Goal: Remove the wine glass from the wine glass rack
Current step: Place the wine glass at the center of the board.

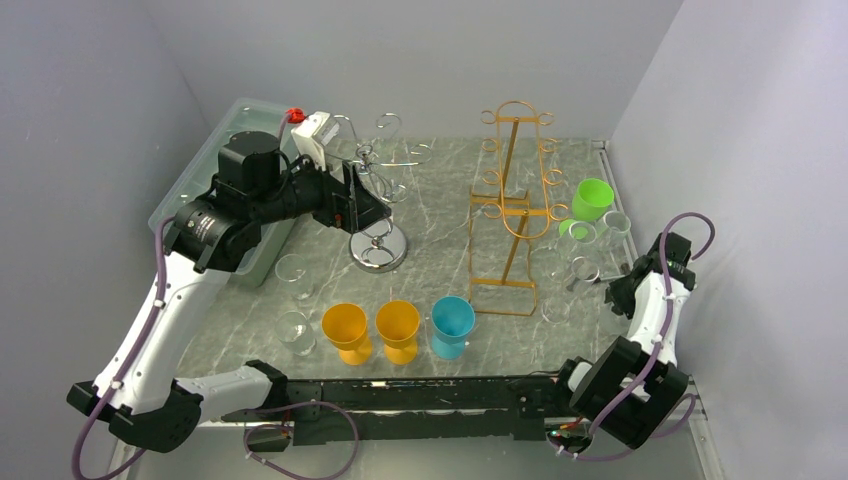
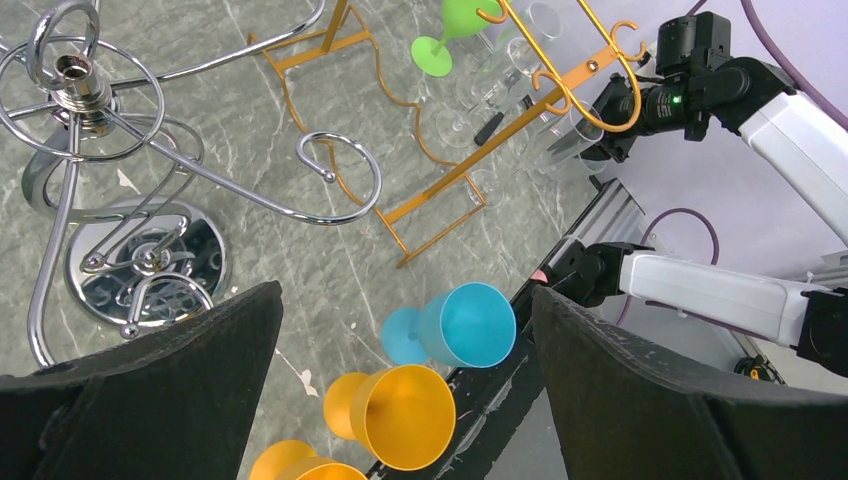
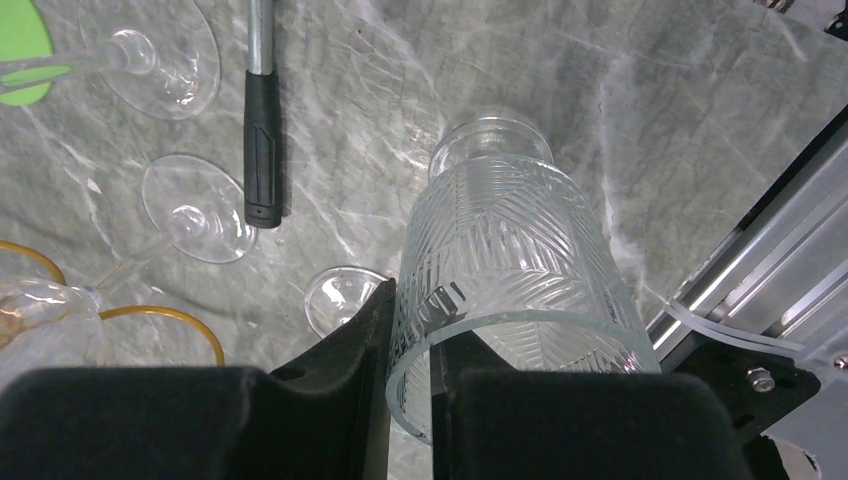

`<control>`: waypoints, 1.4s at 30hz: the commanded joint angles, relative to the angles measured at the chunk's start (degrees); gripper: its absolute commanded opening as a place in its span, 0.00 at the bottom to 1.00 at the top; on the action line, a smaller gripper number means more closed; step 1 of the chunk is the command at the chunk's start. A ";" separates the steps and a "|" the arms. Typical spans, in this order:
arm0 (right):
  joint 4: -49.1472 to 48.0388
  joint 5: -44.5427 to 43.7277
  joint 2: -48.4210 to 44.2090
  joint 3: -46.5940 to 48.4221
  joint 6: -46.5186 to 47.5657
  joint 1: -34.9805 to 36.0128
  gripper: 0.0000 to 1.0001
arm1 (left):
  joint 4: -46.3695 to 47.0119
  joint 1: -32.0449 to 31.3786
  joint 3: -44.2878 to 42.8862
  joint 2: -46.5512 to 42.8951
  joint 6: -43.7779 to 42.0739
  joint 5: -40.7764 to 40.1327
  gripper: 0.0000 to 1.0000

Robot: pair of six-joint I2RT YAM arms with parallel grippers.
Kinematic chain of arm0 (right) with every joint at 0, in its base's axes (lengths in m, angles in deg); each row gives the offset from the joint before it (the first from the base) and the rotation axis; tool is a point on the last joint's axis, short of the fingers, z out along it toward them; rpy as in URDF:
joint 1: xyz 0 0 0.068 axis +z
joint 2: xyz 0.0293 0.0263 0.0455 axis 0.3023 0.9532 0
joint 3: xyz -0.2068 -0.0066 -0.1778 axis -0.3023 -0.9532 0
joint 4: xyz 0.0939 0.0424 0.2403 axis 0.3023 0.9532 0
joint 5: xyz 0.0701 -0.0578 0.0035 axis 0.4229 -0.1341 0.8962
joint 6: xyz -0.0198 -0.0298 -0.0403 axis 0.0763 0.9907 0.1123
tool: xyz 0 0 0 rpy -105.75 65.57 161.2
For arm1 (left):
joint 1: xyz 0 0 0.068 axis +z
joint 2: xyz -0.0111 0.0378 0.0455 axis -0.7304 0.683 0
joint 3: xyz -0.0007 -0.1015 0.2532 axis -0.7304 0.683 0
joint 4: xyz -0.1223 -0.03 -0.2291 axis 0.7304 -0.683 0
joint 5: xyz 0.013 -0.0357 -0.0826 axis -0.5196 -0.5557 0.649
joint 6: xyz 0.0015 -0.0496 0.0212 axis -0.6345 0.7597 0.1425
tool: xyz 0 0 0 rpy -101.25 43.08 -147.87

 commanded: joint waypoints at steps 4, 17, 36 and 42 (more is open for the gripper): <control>-3.63 -2.02 0.74 0.30 0.38 -0.43 0.10 | 2.27 -0.21 0.19 -1.52 0.32 1.22 0.99; -2.08 -2.39 0.94 3.14 1.16 -0.42 0.26 | 2.62 -0.16 0.71 -2.17 0.45 1.35 0.99; 4.53 -4.47 -4.21 12.12 3.49 -0.42 0.41 | 2.63 -0.16 0.63 -2.01 0.47 1.05 0.99; 6.99 -3.81 -6.51 15.86 3.55 -0.42 0.45 | 2.11 -0.16 -0.16 -2.01 0.39 0.86 0.99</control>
